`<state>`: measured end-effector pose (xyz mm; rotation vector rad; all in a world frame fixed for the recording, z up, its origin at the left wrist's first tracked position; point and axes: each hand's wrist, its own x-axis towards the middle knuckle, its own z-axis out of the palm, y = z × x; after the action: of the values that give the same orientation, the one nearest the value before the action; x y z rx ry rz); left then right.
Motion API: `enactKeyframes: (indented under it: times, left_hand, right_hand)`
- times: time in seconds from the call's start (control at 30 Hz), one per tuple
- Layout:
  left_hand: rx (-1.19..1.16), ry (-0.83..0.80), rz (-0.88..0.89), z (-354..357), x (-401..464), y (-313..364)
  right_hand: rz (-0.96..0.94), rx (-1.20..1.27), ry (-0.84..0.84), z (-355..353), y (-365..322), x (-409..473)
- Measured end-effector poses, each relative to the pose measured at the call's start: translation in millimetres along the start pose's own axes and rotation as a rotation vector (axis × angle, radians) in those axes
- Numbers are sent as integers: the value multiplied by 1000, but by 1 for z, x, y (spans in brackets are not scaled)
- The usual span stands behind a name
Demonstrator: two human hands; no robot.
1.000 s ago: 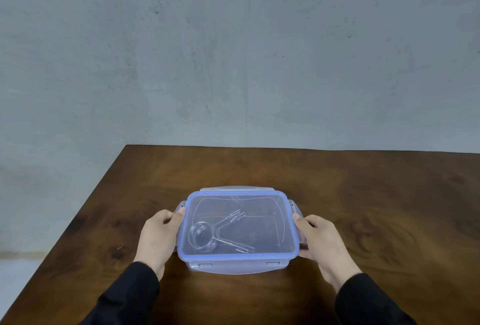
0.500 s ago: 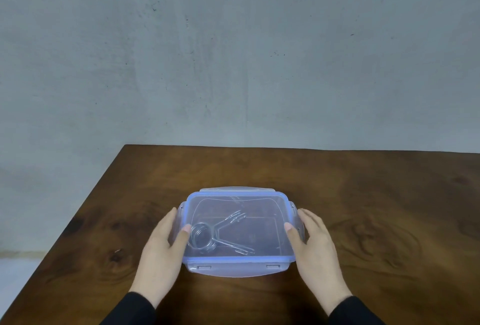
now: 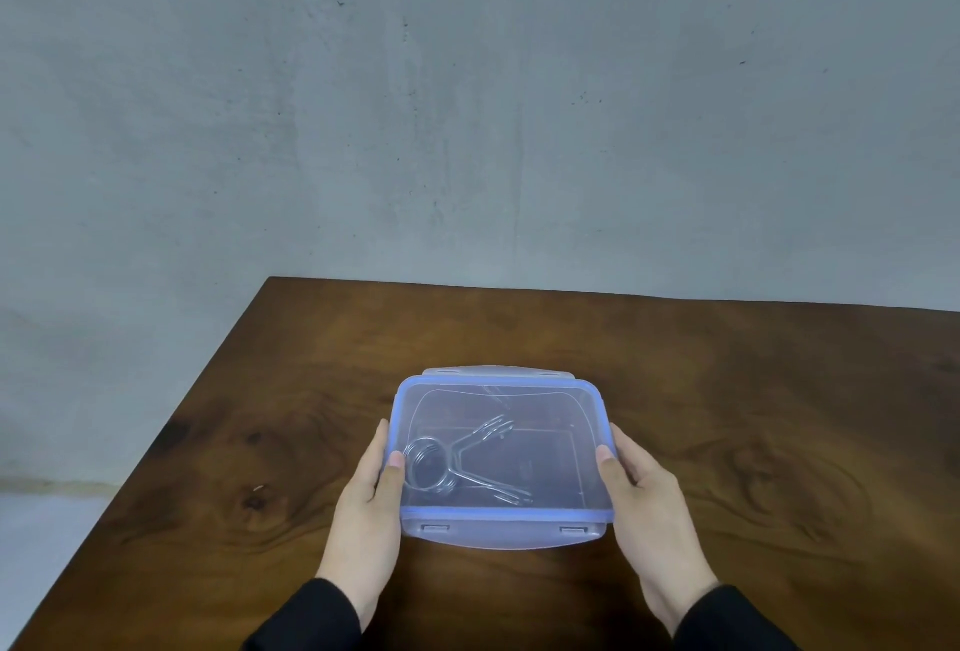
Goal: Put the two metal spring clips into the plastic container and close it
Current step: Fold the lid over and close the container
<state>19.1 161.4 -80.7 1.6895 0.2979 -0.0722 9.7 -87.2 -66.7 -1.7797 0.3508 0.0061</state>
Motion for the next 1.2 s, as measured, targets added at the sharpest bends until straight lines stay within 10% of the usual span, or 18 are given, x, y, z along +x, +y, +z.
enactKeyframes:
  times: [0.27,0.47,1.2]
  left_hand:
    - [279,-48,123,-12,2,0]
    - [1048,-275,931,-20,16,10]
    - [1184,-216,1087,-10,31,-18]
  right_hand:
    - [-6,-312,65,-5,-3,4]
    - [-472,-799,-179,0,-36,43]
    - [-669,-1218,-392,12,-35,75]
